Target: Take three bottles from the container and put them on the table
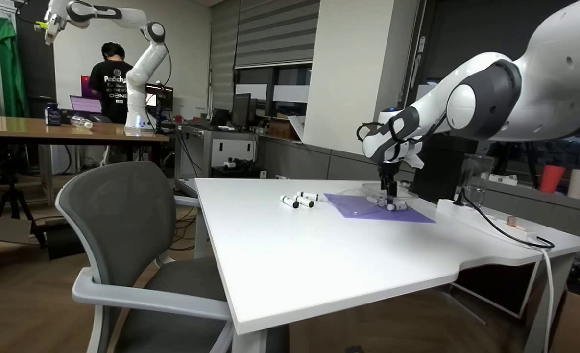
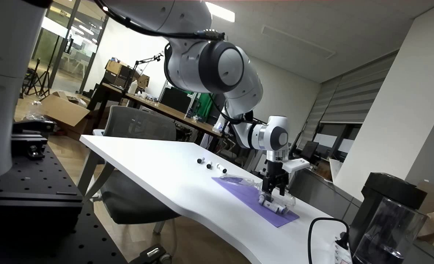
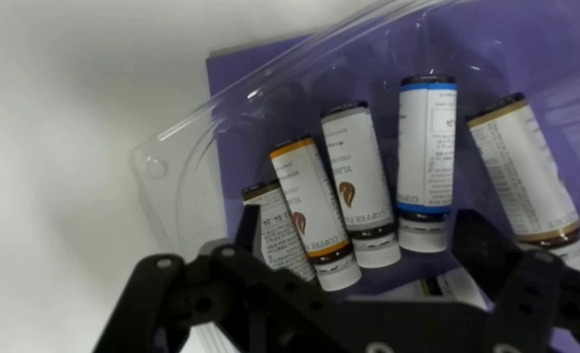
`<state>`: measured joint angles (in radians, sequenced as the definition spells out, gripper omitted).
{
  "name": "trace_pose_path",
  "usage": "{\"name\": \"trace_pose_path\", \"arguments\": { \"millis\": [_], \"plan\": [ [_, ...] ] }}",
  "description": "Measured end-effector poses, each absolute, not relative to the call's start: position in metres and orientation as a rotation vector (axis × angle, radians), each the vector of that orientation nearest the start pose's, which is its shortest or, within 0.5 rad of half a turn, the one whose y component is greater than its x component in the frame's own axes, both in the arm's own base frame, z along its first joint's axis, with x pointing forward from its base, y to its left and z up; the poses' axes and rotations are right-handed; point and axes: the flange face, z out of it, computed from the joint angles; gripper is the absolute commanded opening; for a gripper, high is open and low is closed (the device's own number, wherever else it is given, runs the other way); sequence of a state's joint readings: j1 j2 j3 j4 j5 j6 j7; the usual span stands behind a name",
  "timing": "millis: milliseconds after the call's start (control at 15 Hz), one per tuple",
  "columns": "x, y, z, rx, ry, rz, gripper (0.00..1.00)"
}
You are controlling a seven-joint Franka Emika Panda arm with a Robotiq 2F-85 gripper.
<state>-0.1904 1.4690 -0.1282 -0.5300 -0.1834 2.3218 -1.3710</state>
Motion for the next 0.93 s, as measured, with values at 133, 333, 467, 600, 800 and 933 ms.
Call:
{"name": "trace_pose_path", "arguments": {
  "millis": [133,333,467,600,800,933],
  "plan": [
    [0.801,-0.194,0.123,-2.868,-2.135,-0.072,1.0],
    [0.799,-0.195,0.118,-2.894,-2.093,-0.07,1.0],
    [0.799,-0.196,0.117,-2.914,-2.062,-0.073,0.82],
    [0.798,-0.196,0.115,-2.939,-2.028,-0.083,0.67],
    [0.799,-0.196,0.116,-2.965,-1.993,-0.098,0.44],
    [0.8,-0.196,0.118,-2.985,-1.982,-0.125,0.32]
  ]
}}
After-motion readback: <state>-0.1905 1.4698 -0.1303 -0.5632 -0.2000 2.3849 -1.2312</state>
